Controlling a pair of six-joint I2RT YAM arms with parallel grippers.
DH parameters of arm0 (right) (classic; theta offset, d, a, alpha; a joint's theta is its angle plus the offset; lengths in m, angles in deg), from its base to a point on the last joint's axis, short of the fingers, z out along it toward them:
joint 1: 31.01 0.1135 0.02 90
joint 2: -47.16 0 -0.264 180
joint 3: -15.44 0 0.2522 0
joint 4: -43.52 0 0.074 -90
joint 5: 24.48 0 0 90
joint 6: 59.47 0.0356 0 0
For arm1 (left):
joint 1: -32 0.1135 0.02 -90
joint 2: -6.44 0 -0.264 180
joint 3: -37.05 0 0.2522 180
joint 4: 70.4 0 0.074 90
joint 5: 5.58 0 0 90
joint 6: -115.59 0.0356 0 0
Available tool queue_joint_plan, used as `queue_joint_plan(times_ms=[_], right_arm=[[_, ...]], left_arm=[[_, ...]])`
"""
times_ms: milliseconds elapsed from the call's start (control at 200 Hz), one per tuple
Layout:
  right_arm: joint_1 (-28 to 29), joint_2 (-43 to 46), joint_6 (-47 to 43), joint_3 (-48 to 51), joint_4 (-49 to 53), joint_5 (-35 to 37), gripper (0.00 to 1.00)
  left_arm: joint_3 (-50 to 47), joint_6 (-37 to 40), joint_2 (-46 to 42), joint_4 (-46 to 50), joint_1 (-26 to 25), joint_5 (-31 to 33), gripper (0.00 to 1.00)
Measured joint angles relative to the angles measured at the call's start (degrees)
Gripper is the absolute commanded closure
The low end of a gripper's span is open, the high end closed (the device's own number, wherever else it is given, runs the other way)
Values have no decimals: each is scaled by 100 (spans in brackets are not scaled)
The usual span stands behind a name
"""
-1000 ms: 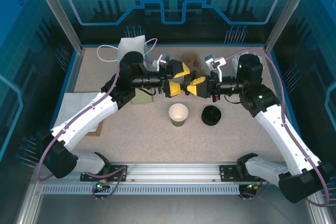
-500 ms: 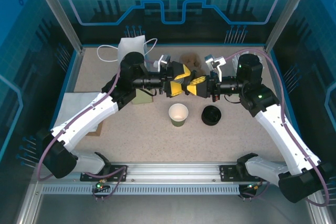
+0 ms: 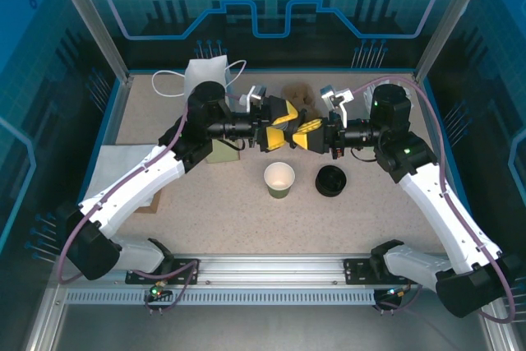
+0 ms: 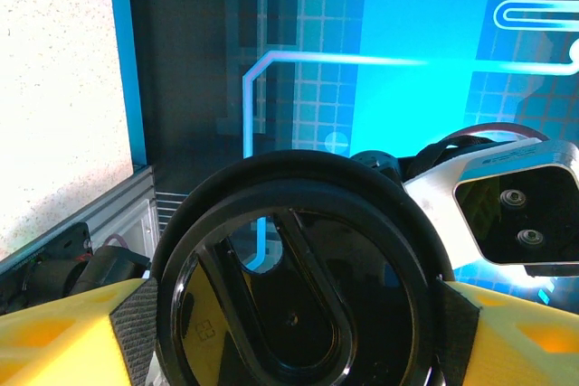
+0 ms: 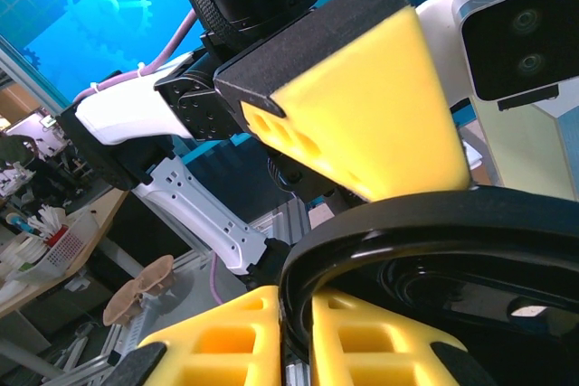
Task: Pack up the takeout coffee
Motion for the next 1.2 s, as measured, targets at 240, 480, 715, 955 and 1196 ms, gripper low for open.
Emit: queue_joint_plan(times_ms=[240,480,715,955,1196], right_arm=[[0,-35,-50,0,70,2,76],[22,-114,-166,2,308,57,64],[22,-188,-273,46,490,197,45],[20,-188,-457,131,964,577,35],[-365,-160,-531,297,1919,2072,33]], left_arm=[[0,85,-11,133,0,72,22],[0,507,-125,614,0,234,23],[7,1156,-184,1440,0,684,24],[76,2164,-286,2767,-15,1674,28],[446,3252,-262,4107,-479,3191,30]])
